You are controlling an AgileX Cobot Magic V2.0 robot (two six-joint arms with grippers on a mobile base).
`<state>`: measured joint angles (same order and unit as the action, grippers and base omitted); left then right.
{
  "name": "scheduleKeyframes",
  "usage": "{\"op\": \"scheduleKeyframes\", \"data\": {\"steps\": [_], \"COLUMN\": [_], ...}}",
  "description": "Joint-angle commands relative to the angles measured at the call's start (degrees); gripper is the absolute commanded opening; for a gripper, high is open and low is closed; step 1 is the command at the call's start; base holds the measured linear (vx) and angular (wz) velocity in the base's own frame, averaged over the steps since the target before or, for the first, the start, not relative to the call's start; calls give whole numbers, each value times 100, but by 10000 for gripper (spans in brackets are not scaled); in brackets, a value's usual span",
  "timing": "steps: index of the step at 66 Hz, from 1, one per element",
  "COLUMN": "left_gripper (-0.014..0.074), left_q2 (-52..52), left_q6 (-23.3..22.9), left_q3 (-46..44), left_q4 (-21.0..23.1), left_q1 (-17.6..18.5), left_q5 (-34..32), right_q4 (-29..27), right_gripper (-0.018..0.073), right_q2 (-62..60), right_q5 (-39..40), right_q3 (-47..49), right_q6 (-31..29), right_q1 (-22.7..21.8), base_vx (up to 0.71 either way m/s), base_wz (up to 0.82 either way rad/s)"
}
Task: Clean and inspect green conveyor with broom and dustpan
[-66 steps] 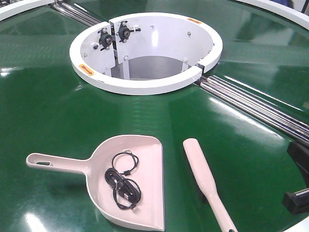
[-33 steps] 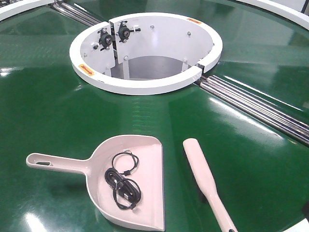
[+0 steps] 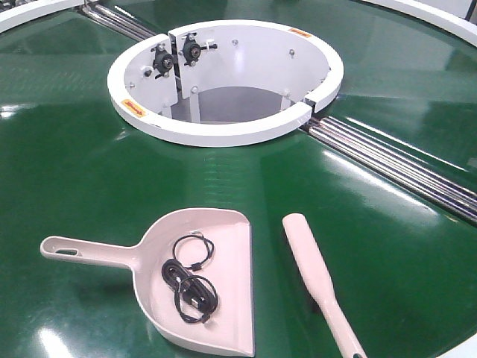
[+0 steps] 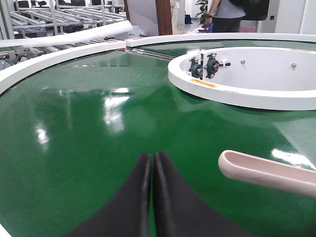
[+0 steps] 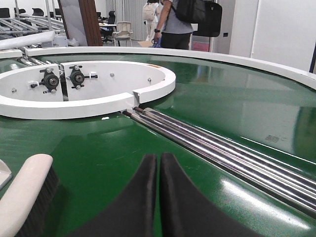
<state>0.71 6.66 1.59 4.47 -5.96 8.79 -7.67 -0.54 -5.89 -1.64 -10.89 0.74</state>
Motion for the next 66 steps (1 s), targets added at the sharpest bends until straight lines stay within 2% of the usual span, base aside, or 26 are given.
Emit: {"op": "scheduleKeyframes", "data": {"steps": [1, 20, 26, 36, 44, 66], "left_gripper": [-23, -23, -23, -23, -23, -23], "left_q2": [85, 85, 85, 85, 85, 85], "left_q6": [-59, -59, -59, -59, -59, -59], "left_q3": [131, 131, 131, 131, 131, 131], "left_q4": [10, 10, 10, 10, 10, 10], "left_q1": [-9, -9, -9, -9, -9, -9], "left_q5": [-454, -454, -454, -454, -454, -454], "right_q4": [50, 57, 271, 817, 878, 938], "right_gripper": [-6, -6, -6, -6, -6, -6], "right_q2": [-52, -52, -52, -52, -52, -52], "right_q5": [413, 401, 401, 401, 414, 404], "right_q3": [-78, -78, -78, -78, -78, -78], "right_q6": [6, 12, 40, 642, 1039, 1089], "right_q1": [-29, -29, -29, -29, -29, -29], "base_vx": [0, 0, 0, 0, 0, 0], "base_wz": [0, 0, 0, 0, 0, 0]}}
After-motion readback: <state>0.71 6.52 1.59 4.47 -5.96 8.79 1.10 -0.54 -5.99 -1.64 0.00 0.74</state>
